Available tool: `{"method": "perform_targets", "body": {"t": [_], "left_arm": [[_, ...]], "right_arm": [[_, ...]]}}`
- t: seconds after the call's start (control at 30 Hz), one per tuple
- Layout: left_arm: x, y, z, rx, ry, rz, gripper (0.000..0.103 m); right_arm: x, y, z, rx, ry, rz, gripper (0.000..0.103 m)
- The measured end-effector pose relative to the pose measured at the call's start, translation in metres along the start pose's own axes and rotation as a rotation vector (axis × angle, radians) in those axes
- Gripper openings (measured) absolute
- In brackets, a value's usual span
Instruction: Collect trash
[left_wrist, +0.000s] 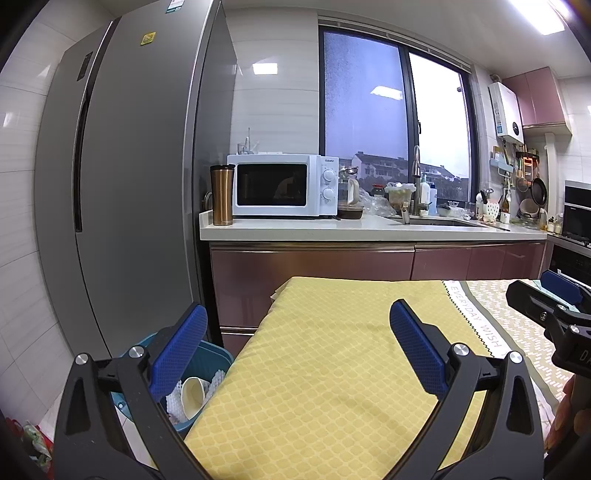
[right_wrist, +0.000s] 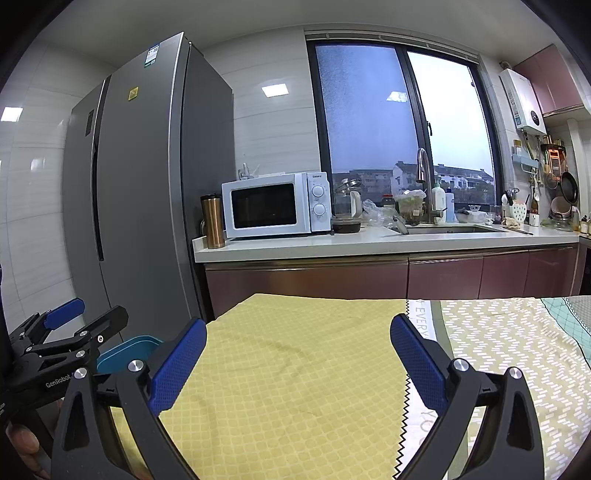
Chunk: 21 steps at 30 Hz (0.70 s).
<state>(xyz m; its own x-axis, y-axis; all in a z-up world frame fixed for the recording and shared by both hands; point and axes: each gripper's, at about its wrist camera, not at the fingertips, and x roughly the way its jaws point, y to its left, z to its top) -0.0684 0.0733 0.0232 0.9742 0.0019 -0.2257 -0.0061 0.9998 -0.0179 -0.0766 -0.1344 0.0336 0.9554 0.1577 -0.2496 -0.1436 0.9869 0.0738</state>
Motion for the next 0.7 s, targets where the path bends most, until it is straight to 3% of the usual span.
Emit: {"method": "perform_targets", "body": {"t": [0.7], "left_arm": [[-0.0035, -0.0006, 0.0002, 0.003, -0.004, 0.005, 0.097]], "right_arm": [[-0.0008, 0.0011, -0.0013, 0.008, -0.001, -0.006, 0.096]]}}
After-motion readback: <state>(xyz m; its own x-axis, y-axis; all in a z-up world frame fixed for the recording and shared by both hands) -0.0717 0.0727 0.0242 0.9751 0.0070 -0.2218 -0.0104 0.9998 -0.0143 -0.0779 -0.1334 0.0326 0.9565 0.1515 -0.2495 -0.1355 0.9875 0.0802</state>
